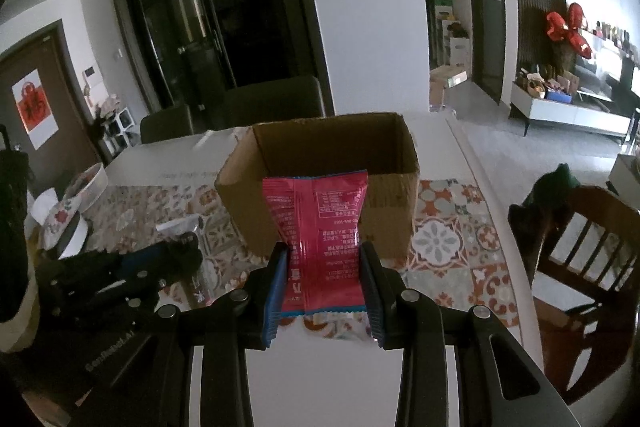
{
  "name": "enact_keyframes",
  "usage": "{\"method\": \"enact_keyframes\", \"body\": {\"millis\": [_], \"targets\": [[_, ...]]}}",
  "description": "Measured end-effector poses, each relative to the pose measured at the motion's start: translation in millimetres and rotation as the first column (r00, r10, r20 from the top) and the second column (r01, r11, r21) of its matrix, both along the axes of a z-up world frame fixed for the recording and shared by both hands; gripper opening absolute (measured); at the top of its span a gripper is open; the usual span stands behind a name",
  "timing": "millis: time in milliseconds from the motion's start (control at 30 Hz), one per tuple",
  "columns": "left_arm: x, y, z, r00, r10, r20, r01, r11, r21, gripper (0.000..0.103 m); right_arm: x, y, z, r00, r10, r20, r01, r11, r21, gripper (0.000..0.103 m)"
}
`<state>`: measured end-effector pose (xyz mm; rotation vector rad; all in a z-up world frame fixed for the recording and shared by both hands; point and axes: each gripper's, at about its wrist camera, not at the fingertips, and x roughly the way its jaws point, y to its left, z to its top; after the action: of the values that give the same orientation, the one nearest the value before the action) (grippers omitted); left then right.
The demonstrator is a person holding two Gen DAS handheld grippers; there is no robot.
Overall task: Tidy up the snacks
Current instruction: 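Lower the sausage stick and red pack into the box and open both tools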
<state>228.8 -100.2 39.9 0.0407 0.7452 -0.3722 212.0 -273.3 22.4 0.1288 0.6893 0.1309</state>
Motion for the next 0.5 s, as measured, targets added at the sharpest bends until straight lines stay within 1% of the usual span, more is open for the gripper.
{"method": "enact_keyframes", "body": {"millis": [333, 433, 500], "targets": [[45, -3, 27, 0.999, -0.018, 0.038, 0.017, 1.0, 0.006, 0.017, 39, 0, 15, 1.0, -0.002, 0.003, 0.002, 1.0, 0.018, 0.036], [61, -4, 31, 0.999, -0.021, 0.034, 0.021, 1.0, 0.0, 0.017, 59, -2, 22, 1.0, -0.005, 0.001, 0.005, 1.0, 0.018, 0.036], [75, -5, 34, 0.999, -0.024, 0.025, 0.024, 1.0, -0.007, 0.017, 64, -1, 23, 1.0, -0.005, 0.002, 0.005, 1.0, 0.015, 0.036]]}}
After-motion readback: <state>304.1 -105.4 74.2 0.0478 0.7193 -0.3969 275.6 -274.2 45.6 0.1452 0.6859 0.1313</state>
